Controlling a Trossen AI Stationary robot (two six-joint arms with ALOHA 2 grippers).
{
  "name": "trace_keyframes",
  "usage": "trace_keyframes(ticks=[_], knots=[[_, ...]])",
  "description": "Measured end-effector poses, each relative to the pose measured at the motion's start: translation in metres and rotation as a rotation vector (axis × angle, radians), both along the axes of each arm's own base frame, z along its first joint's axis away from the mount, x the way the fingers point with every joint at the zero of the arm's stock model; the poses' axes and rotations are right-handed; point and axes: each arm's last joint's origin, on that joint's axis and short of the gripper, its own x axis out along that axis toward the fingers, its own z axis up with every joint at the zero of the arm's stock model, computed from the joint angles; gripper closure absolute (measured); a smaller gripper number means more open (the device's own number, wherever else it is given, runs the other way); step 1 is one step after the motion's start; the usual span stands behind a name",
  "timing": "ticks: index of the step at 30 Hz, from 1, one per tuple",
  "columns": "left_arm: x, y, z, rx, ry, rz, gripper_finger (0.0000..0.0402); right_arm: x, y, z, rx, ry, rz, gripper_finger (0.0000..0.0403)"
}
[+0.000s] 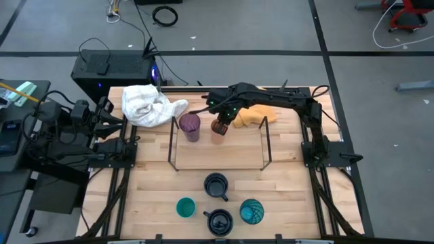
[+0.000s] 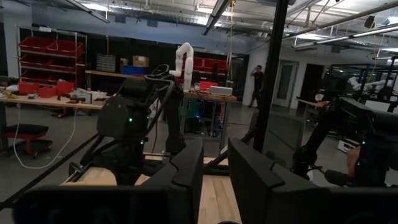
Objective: Stack small to large cups/mugs on shelf
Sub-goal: Put the orange cup on the shelf
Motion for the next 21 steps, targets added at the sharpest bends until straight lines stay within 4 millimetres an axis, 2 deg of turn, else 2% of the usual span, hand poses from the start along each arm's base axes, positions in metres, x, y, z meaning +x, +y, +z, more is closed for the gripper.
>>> trace_keyframes(ticks=[18,21], knots=[[0.0000,0.0000,0.0000,0.000,0.000,0.000,0.0321,-0.0011,-0.0059,-0.0003,-0.031,0.007,-0.005,0.0402],[0.0000,0.0000,0.0000,0.000,0.000,0.000,0.0319,-0.0010,-0.0060,-0.0005,-0.031,0.008,-0.005,0.0392]])
